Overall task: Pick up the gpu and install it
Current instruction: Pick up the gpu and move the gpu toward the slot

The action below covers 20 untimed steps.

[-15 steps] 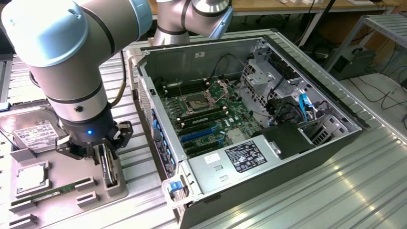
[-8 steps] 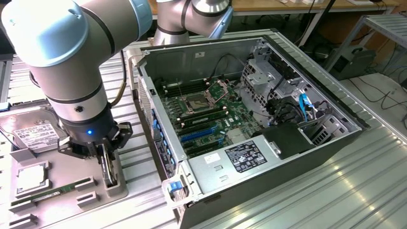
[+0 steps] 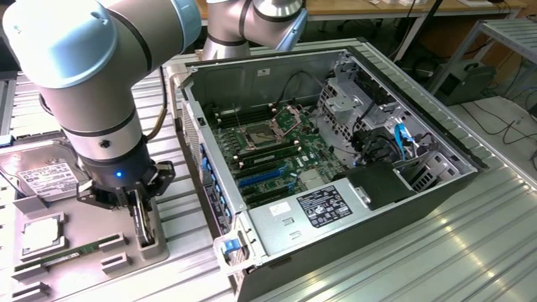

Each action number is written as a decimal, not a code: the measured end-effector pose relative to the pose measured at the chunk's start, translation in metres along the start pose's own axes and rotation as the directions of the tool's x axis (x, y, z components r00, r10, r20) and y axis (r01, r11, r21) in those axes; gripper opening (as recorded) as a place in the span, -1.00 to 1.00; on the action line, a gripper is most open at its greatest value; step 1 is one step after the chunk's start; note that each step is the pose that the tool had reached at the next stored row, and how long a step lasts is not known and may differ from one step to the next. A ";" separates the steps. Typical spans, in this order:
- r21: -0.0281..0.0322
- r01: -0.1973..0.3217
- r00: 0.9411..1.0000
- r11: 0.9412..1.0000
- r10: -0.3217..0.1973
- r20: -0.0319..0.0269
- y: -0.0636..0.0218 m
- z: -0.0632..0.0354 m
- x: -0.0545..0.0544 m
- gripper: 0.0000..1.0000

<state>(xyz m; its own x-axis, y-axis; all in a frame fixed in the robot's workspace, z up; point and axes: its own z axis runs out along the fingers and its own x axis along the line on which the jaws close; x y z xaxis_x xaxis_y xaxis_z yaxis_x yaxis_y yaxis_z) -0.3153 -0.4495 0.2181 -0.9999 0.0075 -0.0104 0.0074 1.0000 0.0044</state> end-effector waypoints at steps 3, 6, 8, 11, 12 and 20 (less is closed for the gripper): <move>0.000 0.000 1.000 1.000 0.000 0.000 0.0000 -0.0001 -0.001 -0.44; 0.000 0.000 1.000 1.000 0.000 0.000 0.0000 0.0000 -0.002 -0.44; 0.000 0.000 1.000 1.000 0.000 0.000 0.0000 0.0000 -0.002 -0.44; 0.001 0.000 1.000 1.000 0.000 0.000 0.0000 0.0000 -0.002 -0.44; 0.001 0.000 1.000 1.000 0.000 0.000 0.0000 0.0000 -0.002 -0.44; 0.006 0.000 1.000 1.000 0.000 0.000 0.0000 0.0001 -0.002 -0.44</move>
<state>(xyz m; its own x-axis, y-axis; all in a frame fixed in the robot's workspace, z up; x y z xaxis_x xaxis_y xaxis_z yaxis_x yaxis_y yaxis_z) -0.3132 -0.4495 0.2179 -0.9999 0.0074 -0.0109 0.0074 1.0000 -0.0019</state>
